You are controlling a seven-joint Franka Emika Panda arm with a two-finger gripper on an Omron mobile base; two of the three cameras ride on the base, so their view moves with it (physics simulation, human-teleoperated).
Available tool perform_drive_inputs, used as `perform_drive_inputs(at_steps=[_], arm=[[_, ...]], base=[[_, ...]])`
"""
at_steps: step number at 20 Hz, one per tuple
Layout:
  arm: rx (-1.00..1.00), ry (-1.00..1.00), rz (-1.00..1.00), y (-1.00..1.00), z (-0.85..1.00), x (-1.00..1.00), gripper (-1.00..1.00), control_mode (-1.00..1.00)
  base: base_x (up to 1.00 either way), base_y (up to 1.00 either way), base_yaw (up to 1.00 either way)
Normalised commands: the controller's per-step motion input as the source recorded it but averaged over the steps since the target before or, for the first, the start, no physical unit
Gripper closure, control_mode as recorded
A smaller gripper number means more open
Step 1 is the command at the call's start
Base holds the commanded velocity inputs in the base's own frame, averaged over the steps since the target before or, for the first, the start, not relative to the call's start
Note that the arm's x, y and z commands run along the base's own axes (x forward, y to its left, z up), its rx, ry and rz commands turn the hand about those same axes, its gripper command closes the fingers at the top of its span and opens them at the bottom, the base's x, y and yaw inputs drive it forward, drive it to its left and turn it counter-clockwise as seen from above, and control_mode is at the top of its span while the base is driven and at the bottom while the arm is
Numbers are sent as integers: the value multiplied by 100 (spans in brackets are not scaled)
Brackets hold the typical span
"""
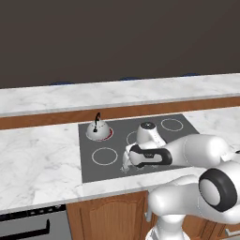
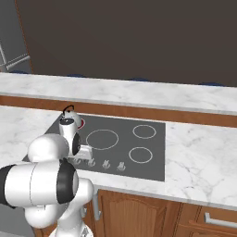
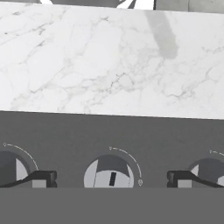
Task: The kettle is done boiling. Turn off the stove, then wait for 300 timesteps before moving the kettle to the dining table.
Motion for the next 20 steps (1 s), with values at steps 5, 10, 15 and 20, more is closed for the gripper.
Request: perform_drive_inputs(at_steps=[5, 10, 15, 20], arm=[[0, 0, 0, 0, -9, 0, -100, -100], [0, 0, 0, 0, -10, 0, -100, -100], [0, 0, 0, 0, -10, 0, 100, -100], [0, 0, 0, 3, 0, 0, 100, -100]], base=[[0, 0, 0], [0, 0, 0], [0, 0, 0], [0, 0, 0]])
